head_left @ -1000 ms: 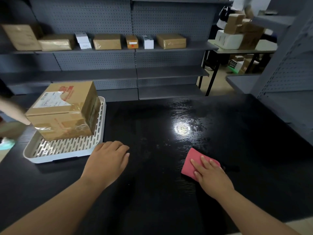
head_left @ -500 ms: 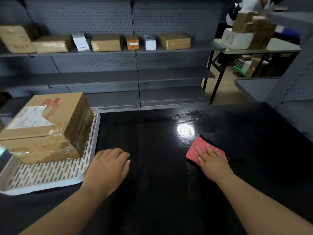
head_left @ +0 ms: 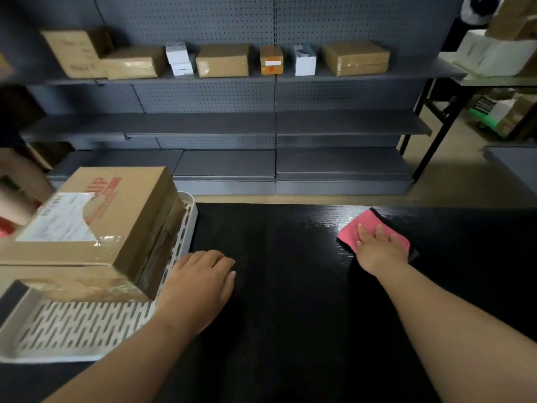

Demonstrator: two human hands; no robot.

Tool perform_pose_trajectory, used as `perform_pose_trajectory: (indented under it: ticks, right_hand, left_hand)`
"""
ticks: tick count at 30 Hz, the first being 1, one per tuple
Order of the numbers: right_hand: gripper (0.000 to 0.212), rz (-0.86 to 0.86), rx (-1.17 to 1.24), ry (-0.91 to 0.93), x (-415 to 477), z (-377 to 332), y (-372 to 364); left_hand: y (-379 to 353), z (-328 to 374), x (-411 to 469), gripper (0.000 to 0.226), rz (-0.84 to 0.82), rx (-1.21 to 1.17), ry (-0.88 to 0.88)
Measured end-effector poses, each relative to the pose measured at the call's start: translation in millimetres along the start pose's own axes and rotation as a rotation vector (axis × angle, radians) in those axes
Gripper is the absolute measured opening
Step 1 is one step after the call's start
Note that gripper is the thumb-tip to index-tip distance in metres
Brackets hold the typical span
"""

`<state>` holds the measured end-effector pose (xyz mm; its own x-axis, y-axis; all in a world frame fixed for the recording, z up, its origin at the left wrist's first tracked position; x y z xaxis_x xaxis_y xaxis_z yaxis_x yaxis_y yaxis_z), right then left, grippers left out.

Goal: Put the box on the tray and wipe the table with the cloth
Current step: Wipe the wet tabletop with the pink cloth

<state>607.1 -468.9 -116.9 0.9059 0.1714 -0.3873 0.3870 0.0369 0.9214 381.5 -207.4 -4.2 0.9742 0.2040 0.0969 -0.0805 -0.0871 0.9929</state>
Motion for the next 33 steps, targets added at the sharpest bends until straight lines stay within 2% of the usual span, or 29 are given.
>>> perform_pose_trajectory:
  ticks: [7,13,25,28,30,31,33]
  right_hand:
    - [0.062,0.011,-0.027,0.426,-61,-170,-5]
    - [0.065,0.013,-0.031,0.619,-145,-217,-39]
    - [0.057,-0.045,-0.110,0.723,-295,-218,-90]
    - [0.051,-0.040,-0.195,0.827,-323,-193,-96]
    - [0.046,0.049,-0.230,0.913,-334,-164,-91]
    - [0.045,0.075,-0.219,0.859,-330,-142,-92]
    - [0.047,0.105,-0.238,0.640,-318,-93,-88]
  left_hand:
    - [7,-34,-5,0.043,0.021,0.031,0.072]
    - [13,-42,-31,0.041,0.040,0.050,0.078]
    - [42,-27,-105,0.041,0.096,0.032,-0.048]
    - [46,-20,-121,0.040,0.098,0.008,-0.083]
    - [50,-16,-132,0.037,0.109,-0.014,-0.105]
    - [52,-15,-137,0.034,0.112,-0.019,-0.113]
    - [55,-14,-148,0.024,0.122,-0.027,-0.133]
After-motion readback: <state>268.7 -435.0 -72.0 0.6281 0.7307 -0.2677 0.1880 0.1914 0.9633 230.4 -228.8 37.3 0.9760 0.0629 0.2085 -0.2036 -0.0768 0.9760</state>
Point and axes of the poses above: each hand's wrist, its own x-axis towards the middle knuckle, its own y-axis out of the back of the hand, z = x × y, the point moved 4 cm from there along x, towards the middle knuckle, and after that the axes turned 5 degrees about y, right-handed, at the moved point
